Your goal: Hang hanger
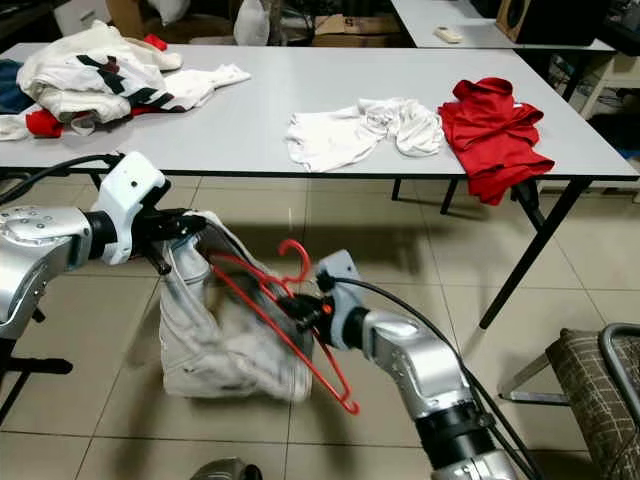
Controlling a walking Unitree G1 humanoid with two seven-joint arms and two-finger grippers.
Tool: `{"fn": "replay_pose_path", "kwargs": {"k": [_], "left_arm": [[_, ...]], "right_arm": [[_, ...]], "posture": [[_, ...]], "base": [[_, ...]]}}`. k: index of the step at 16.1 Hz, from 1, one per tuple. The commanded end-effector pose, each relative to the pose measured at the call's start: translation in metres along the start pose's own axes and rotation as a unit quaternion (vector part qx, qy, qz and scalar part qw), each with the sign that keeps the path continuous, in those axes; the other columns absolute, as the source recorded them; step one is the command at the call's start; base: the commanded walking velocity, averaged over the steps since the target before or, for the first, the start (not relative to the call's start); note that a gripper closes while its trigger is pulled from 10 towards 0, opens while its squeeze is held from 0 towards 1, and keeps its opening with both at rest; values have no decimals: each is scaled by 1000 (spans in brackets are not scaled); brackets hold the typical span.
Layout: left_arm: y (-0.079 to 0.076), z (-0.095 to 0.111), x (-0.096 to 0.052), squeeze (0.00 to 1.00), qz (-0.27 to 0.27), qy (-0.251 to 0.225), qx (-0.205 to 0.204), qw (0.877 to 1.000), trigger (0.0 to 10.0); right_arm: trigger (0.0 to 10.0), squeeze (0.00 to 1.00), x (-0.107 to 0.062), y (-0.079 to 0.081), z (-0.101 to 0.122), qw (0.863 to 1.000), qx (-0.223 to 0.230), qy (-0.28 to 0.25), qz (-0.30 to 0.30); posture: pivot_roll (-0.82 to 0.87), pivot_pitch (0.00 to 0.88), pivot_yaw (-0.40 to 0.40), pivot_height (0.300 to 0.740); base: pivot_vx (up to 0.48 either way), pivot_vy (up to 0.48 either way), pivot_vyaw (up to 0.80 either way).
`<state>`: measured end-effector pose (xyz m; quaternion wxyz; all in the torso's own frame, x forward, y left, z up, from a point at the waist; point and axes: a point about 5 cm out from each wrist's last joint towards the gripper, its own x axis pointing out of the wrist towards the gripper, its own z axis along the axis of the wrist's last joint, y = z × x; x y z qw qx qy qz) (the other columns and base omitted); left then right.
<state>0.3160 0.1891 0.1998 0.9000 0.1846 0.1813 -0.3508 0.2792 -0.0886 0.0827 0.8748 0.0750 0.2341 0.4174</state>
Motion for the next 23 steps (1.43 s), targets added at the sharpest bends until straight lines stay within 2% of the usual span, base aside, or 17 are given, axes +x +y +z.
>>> {"fn": "replay_pose_path", "kwargs": {"k": [1, 2, 4, 7, 10, 11, 12, 13, 15, 16, 17, 19, 21, 22, 23], "left_arm": [[2, 19, -6, 0, -6, -28, 27, 999, 0], [1, 18, -7, 0, -21, -24, 30, 999, 0], [-2, 14, -11, 0, -51, -7, 43, 998, 0], [-5, 14, -16, 0, -91, -5, 42, 995, 0], [-16, 32, -21, 0, -157, -54, 8, 986, 39], [-20, 41, -20, 0, -178, -82, -13, 981, 510], [-22, 45, -20, 0, -186, -96, -25, 978, 471], [-23, 60, -21, 0, -207, -136, -57, 967, 627], [-18, 74, -22, 0, -203, -172, -78, 961, 745], [-10, 82, -23, 0, -186, -191, -94, 959, 510], [-2, 88, -24, 0, -165, -205, -108, 959, 196], [10, 93, -25, 0, -131, -223, -137, 956, 0], [16, 100, -27, 0, -120, -250, -185, 943, 0], [16, 103, -26, 0, -123, -260, -206, 935, 0], [15, 105, -25, 0, -127, -260, -210, 934, 0]], "right_arm": [[10000, 0, 4, -7, 14, 999, -13, -38, -34], [10000, 0, 5, -10, 24, 995, -12, -82, -59], [10000, 0, 5, -4, 42, 984, 21, -168, -47], [10000, 0, 4, 3, 53, 969, 43, -239, -40], [10000, 0, 3, 2, 63, 946, 89, -310, -41], [10000, 0, 3, 3, 67, 937, 100, -333, -35], [10000, 0, 3, 3, 69, 933, 104, -343, -34], [10000, 0, 5, 4, 72, 927, 105, -358, -21], [10000, 0, 12, 9, 69, 942, 58, -329, -8], [10000, 0, 17, 11, 63, 955, 11, -296, -14], [10000, 0, 19, 10, 58, 959, -21, -280, -26], [10000, 0, 17, 10, 54, 957, -18, -289, -29], [10000, 0, 17, 8, 46, 955, -21, -292, -44], [10000, 0, 19, 3, 38, 957, -29, -279, -74], [10000, 0, 21, -4, 33, 956, -39, -267, -115]], "posture": [[73, 0, 40, 740], [77, 0, 38, 740], [84, 0, 38, 740], [88, 0, 40, 740], [90, 0, 41, 740], [94, 0, 40, 740], [94, 0, 39, 740], [101, 0, 35, 740], [105, 0, 33, 740], [107, 0, 31, 740], [108, 0, 30, 740], [103, 0, 33, 740], [100, 0, 38, 740], [100, 0, 39, 740], [104, 0, 38, 740]], "base": [[0, 0, 0], [0, 0, 0], [0, 0, 0], [0, 0, 0], [0, 0, 0], [0, 0, 0], [0, 0, 0], [0, 0, 0], [0, 0, 0], [0, 0, 0], [0, 0, 0], [0, 0, 0], [0, 0, 0], [0, 0, 0], [0, 0, 0]]}}
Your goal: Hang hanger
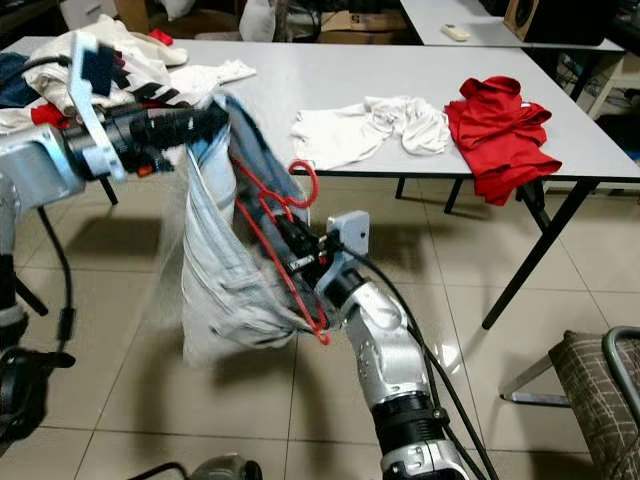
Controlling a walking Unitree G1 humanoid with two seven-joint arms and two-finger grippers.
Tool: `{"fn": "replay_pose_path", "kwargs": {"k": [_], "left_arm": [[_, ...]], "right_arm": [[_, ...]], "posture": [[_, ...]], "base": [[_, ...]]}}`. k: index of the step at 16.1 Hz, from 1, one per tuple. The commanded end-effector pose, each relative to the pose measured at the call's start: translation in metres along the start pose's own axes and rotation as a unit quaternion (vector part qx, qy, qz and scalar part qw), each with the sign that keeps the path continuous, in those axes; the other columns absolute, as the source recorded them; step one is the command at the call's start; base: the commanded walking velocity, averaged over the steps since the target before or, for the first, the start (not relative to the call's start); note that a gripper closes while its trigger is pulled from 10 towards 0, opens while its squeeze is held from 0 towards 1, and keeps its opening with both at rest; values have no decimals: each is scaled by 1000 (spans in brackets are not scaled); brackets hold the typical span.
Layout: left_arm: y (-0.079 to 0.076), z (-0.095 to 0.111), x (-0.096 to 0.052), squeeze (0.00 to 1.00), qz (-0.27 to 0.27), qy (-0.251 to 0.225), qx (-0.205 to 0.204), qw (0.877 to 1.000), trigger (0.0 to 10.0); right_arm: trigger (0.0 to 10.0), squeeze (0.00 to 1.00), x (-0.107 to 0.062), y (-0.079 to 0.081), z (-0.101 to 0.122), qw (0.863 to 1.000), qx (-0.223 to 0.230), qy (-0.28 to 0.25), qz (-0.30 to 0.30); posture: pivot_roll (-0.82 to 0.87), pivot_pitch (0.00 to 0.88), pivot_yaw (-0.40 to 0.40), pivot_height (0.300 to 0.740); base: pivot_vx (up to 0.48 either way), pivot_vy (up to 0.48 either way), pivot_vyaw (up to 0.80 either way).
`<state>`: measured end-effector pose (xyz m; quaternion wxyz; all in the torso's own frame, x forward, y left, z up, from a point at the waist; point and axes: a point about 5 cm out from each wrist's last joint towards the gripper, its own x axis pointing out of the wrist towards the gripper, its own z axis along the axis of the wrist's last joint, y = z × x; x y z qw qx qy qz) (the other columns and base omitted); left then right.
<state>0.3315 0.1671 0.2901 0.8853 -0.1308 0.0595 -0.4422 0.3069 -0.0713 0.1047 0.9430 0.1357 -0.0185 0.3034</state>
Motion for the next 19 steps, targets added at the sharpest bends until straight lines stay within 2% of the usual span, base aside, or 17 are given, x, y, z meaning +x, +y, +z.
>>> {"fn": "replay_pose_path", "kwargs": {"k": [1, 2, 4, 6, 8, 12, 14, 17, 19], "left_arm": [[-8, 11, 2, 0, -18, -9, 15, 1000, 0], [-8, 7, 2, 0, -14, 5, 21, 1000, 0], [-1, 4, 2, 0, 29, 9, 17, 999, 0], [15, 3, 0, 0, 110, 9, 22, 994, 0], [34, 2, -2, 0, 195, 6, 26, 980, 0], [35, -3, 1, 0, 206, 8, 21, 978, 0], [34, -5, 2, 0, 211, 11, 24, 977, 0], [37, -5, -1, 0, 221, 17, 34, 975, 0], [32, -10, -3, 0, 202, 41, 43, 978, 0]], "right_arm": [[10000, 0, 0, -3, -3, 1000, -19, 3, -15], [10000, 0, 1, 0, -2, 1000, -12, -3, -4], [10000, 0, 0, -1, 7, 999, -36, -34, -19], [10000, 0, -5, 1, 5, 998, -52, -37, -9], [10000, 0, -15, 7, -8, 997, -76, -12, 9], [10000, 0, -30, 14, -19, 998, -63, 3, 8], [10000, 0, -36, 7, -27, 998, -37, 20, -49], [10000, 0, -35, 6, -28, 997, -26, 22, -64], [10000, 0, -28, -2, -20, 996, -11, 5, -93]], "posture": [[108, 0, 39, 740], [109, 0, 38, 740], [111, 0, 37, 740], [111, 0, 40, 740], [106, 0, 41, 740], [93, 0, 45, 740], [97, 0, 41, 740], [101, 0, 42, 740], [103, 0, 44, 740]], "base": [[0, 0, 0], [0, 0, 0], [0, 0, 0], [0, 0, 0], [0, 0, 0], [0, 0, 0], [0, 0, 0], [0, 0, 0], [0, 0, 0]]}}
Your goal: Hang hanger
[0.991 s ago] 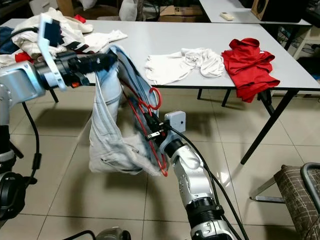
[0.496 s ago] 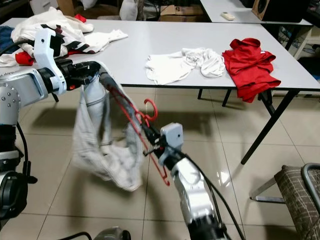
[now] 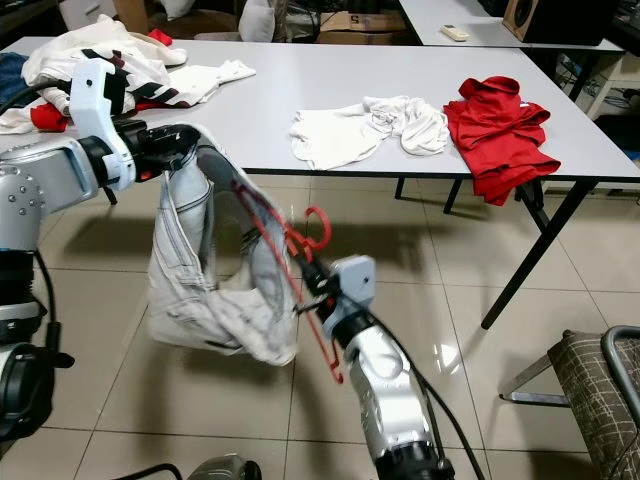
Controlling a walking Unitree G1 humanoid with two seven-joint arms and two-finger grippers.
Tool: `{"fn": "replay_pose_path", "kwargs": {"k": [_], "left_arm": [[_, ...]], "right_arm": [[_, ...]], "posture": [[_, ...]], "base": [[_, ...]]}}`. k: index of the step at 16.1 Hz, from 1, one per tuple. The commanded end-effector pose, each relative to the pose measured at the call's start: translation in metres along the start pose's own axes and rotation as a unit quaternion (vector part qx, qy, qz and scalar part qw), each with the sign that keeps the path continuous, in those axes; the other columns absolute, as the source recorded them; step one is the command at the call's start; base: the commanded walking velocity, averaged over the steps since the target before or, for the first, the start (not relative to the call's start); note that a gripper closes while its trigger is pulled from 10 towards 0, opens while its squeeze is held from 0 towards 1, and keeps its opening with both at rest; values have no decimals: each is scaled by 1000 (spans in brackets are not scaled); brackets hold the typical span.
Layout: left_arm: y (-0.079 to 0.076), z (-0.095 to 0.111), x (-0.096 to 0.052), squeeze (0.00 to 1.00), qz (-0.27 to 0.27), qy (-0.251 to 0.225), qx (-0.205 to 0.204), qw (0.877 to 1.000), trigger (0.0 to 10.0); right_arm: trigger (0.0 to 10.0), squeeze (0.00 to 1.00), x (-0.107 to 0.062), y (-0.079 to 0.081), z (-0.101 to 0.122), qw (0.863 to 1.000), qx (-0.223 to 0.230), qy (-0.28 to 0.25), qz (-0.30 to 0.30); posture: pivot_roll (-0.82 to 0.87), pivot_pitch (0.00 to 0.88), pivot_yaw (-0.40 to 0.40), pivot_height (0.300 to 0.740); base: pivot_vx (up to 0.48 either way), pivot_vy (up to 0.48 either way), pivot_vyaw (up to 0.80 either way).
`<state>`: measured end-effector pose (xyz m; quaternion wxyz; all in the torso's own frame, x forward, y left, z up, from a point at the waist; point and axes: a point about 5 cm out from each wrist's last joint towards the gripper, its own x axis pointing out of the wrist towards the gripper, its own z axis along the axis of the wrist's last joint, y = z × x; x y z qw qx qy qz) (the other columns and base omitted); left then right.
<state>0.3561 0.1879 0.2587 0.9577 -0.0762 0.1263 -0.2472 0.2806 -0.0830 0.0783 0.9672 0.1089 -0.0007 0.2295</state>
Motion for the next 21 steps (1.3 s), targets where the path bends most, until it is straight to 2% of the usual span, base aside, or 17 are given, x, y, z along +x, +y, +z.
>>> {"fn": "replay_pose_path", "kwargs": {"k": [1, 3, 5, 7, 9, 11, 12, 13, 14, 15, 17, 19, 20, 21], "left_arm": [[-8, 7, -7, 0, -25, -3, 30, 999, 0], [-14, -6, -12, 0, -52, 36, 54, 997, 196], [-23, -27, -25, 0, -107, 101, 72, 986, 0], [-34, -33, -37, 0, -162, 128, 78, 975, 0], [-56, -23, -41, 0, -236, 99, 29, 966, 0], [-71, -15, -34, 0, -266, 67, 0, 962, 0], [-80, -12, -27, 0, -278, 48, -22, 959, 0], [-83, -11, -23, 0, -277, 42, -30, 960, 0], [-88, -12, -15, 0, -270, 34, -40, 962, 0], [-90, -10, -12, 0, -272, 25, -53, 961, 0], [-93, -2, -10, 0, -280, 10, -70, 957, 0], [-95, 26, -8, 0, -292, -45, -118, 948, 0], [-94, 32, -7, 0, -293, -59, -133, 945, 0], [-93, 38, -5, 0, -282, -70, -144, 946, 0]], "right_arm": [[10000, 0, 8, -5, 8, 999, 21, -19, -27], [10000, 0, 20, -11, 20, 998, 32, -42, -41], [10000, 0, 37, -16, 43, 994, 59, -87, -44], [10000, 0, 46, -23, 56, 990, 75, -113, -49], [10000, 0, 53, -30, 65, 983, 111, -131, -63], [10000, 0, 59, -30, 69, 976, 151, -142, -70], [10000, 0, 62, -28, 70, 968, 187, -149, -72], [10000, 0, 64, -27, 70, 964, 207, -153, -72], [10000, 0, 66, -23, 72, 952, 251, -164, -64], [10000, 0, 66, -23, 72, 946, 269, -170, -66], [10000, 0, 66, -23, 67, 943, 281, -167, -68], [10000, 0, 63, -24, 51, 947, 280, -140, -74], [10000, 0, 62, -23, 47, 947, 285, -133, -72], [10000, 0, 61, -15, 42, 941, 313, -127, -33]], "posture": [[104, 0, 45, 740], [109, 0, 45, 740], [120, 0, 40, 740], [135, 0, 30, 740], [149, 0, 22, 740], [152, 0, 21, 740], [158, 0, 22, 740], [158, 0, 23, 740], [156, 0, 29, 740], [153, 0, 34, 740], [150, 0, 42, 740], [155, 0, 44, 740], [155, 0, 46, 740], [154, 0, 48, 740]], "base": [[0, 0, 0], [0, 0, 0], [0, 0, 0], [0, 0, 0], [0, 0, 0], [0, 0, 0], [0, 0, 0], [0, 0, 0], [0, 0, 0], [0, 0, 0], [0, 0, 0], [0, 0, 0], [0, 0, 0], [0, 0, 0]]}}
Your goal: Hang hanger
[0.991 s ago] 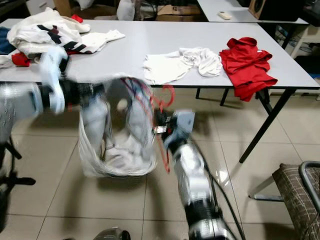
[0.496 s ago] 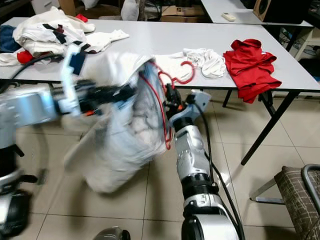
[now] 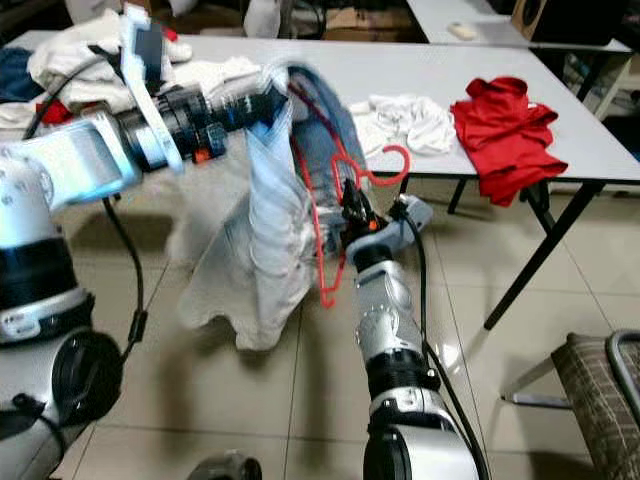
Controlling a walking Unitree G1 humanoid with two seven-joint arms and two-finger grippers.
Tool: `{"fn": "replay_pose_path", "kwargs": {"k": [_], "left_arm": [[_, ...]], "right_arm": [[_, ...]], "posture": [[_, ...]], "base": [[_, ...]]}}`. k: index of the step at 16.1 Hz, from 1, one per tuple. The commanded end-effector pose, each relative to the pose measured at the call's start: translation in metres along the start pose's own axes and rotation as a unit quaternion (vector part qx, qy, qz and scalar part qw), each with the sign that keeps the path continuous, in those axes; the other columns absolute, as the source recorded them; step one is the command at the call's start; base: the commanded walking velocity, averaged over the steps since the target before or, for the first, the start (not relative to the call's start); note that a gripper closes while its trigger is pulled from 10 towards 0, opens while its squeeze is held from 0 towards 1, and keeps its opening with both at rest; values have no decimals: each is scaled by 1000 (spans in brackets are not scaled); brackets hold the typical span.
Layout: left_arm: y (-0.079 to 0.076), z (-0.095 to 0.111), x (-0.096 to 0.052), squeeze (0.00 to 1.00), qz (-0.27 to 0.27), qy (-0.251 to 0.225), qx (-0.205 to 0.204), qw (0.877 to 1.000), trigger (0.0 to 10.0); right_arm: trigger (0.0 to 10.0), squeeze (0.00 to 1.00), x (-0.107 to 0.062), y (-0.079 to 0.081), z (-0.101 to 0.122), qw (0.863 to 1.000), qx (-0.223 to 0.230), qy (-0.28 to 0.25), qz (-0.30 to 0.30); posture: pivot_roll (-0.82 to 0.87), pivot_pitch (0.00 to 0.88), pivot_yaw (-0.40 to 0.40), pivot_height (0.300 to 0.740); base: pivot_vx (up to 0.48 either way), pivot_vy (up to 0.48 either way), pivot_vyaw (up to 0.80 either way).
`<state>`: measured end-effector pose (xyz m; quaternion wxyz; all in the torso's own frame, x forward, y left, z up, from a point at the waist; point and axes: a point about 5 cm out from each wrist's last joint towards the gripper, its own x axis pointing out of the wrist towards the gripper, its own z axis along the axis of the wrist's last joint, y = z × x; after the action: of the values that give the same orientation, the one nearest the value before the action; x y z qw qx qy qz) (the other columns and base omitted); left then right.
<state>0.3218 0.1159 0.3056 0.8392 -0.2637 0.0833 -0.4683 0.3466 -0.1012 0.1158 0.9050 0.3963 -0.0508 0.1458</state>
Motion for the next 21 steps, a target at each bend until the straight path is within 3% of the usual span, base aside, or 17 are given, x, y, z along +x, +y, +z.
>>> {"fn": "replay_pose_path", "kwargs": {"k": [1, 2, 4, 6, 7, 8, 9, 11, 12, 13, 15, 18, 19, 21], "left_arm": [[-7, 7, 3, 0, -13, -12, 3, 1000, 0], [-6, 7, 2, 0, -10, -15, -2, 1000, 0], [-8, 17, 1, 0, -15, -40, -19, 999, 0], [-11, 28, 0, 0, -23, -61, -35, 997, 0], [-12, 29, -1, 0, -18, -55, -28, 998, 0], [-3, 21, -8, 0, 18, -25, -3, 1000, 0], [1, 17, -10, 0, 37, -10, 10, 999, 0], [14, -2, -18, 0, 84, 53, 80, 992, 0], [21, -28, -28, 0, 98, 147, 158, 971, 0], [25, -45, -35, 0, 100, 208, 197, 953, 0], [21, -61, -45, 0, 73, 273, 225, 932, 0], [16, -74, -50, 0, 37, 306, 239, 921, 0], [6, -86, -51, 0, -23, 320, 232, 918, 0], [7, -96, -47, 0, -34, 328, 236, 914, 0]], "right_arm": [[10000, 0, 1, 21, -20, 998, 46, 27, 40], [10000, 0, -5, 19, -30, 997, 0, 65, 46], [10000, 0, -14, 2, -39, 993, -70, 98, -3], [10000, 0, -20, -16, -36, 986, -122, 95, -66], [10000, 0, -21, -18, -35, 988, -107, 89, -69], [10000, 0, -18, -11, -26, 996, -50, 62, -33], [10000, 0, -17, -7, -22, 998, -30, 52, -13], [10000, 0, -14, 4, -12, 998, -5, 45, 35], [10000, 0, -11, 12, -6, 997, -1, 43, 65], [10000, 0, -9, 15, -3, 997, -5, 39, 67], [10000, 0, -5, 13, 5, 998, 2, 18, 52], [10000, 0, -1, 13, 13, 999, 17, -7, 40], [10000, 0, 5, 12, 20, 998, 53, -38, 18], [10000, 0, 15, 15, 23, 990, 129, -65, -1]], "posture": [[150, 0, 51, 740], [148, 0, 52, 740], [150, 0, 48, 740], [152, 0, 45, 740], [155, 0, 46, 740], [156, 0, 47, 740], [155, 0, 47, 740], [144, 0, 49, 740], [139, 0, 49, 740], [138, 0, 45, 740], [145, 0, 35, 740], [155, 0, 27, 740], [167, 0, 19, 740], [175, 0, 9, 740]], "base": [[0, 0, 0], [0, 0, 0], [0, 0, 0], [0, 0, 0], [0, 0, 0], [0, 0, 0], [0, 0, 0], [0, 0, 0], [0, 0, 0], [0, 0, 0], [0, 0, 0], [0, 0, 0], [0, 0, 0], [0, 0, 0]]}}
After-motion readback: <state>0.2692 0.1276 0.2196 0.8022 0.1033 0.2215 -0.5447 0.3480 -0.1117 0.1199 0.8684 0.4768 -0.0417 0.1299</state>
